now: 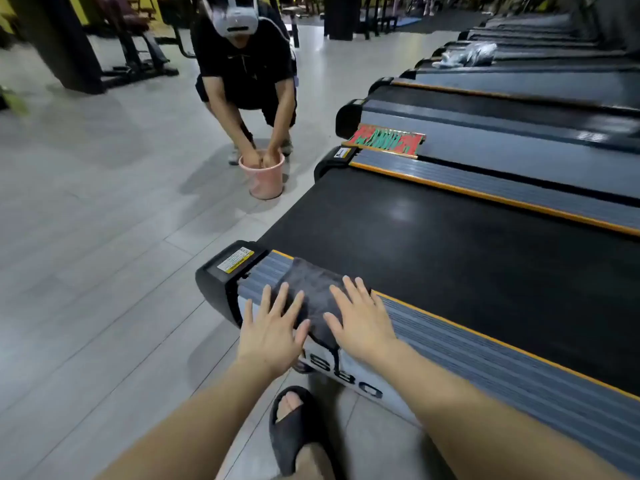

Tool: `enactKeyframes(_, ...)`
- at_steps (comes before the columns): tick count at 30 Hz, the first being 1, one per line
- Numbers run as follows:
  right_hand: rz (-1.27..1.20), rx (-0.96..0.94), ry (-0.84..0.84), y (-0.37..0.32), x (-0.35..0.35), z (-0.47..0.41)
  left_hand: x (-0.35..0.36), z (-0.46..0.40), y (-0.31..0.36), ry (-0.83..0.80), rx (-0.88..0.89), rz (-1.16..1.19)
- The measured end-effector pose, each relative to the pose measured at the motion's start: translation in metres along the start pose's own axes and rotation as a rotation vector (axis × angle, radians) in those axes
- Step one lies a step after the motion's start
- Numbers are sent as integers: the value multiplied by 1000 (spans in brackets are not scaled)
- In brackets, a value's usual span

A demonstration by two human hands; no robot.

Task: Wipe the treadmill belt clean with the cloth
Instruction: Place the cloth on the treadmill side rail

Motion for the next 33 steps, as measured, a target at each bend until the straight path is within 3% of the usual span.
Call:
enactKeyframes(7, 98, -6, -52, 18, 16, 1, 16, -10, 5, -109, 50, -2)
enactKeyframes(13, 137, 62, -81, 79, -11, 53, 10, 8, 73, -190, 153, -9)
enactKeyframes(28, 196, 620, -29, 392, -107, 368, 20, 101, 481, -196, 779, 31)
enactKeyframes(33, 278, 882, 24, 481, -138, 462, 32, 125, 599, -164, 877, 68)
Point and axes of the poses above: each hand's wrist, its own z-axis away from the middle knuckle, its own x-axis out of the palm, y = z × x, the point moved 5 cm from there along -z, towards the middle knuckle, and after that the axes turned 6 degrees about y, right-handed, at the moved point
